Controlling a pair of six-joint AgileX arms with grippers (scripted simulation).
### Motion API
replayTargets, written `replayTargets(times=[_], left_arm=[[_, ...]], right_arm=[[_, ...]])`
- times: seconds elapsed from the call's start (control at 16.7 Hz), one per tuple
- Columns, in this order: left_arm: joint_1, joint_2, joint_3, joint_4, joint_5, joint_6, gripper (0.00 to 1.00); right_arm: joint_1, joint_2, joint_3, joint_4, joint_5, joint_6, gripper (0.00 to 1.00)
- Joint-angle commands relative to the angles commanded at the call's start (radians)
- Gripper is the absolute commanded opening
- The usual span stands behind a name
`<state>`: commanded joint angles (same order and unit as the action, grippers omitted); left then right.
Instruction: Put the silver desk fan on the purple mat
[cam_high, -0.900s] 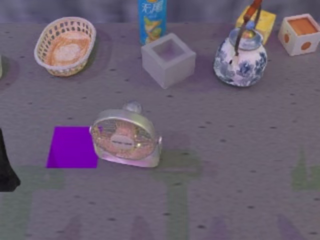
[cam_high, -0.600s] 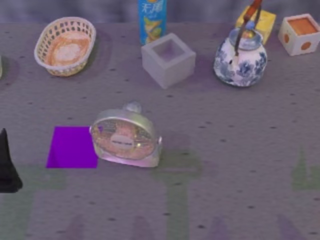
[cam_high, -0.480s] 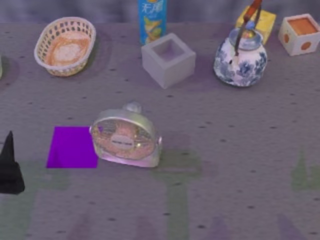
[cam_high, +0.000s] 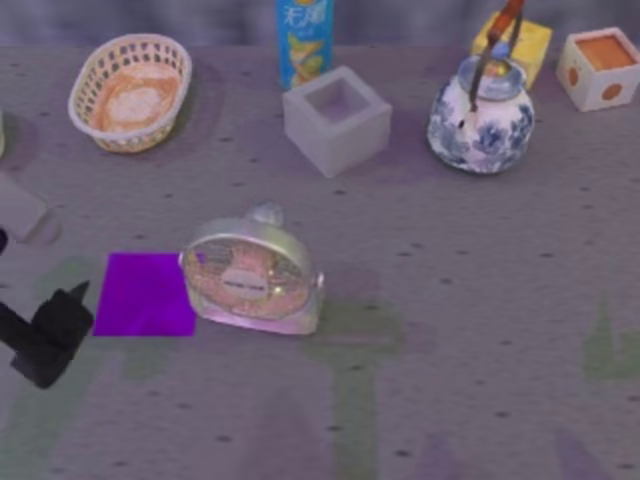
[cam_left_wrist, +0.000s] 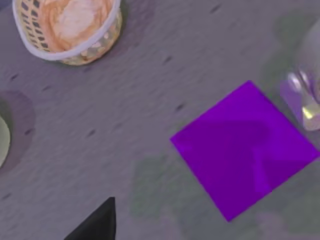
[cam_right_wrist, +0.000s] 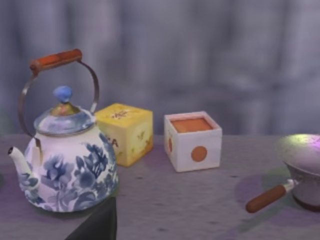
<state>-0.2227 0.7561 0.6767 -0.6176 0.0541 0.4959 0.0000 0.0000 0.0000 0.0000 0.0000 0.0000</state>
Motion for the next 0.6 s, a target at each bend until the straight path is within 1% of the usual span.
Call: replayTargets(times=[0.36,0.6], left_arm=[[-0.153,0.567,0.540,-0.410,-0.004,0.335,1.00],[-0.241,0.910,0.872,-0.631,-0.021,0.527,1.00]], right_arm=[[0.000,0.000,0.000,0.000,0.000,0.000,1.00],[0.000,0.000,0.000,0.000,0.000,0.000,1.00]])
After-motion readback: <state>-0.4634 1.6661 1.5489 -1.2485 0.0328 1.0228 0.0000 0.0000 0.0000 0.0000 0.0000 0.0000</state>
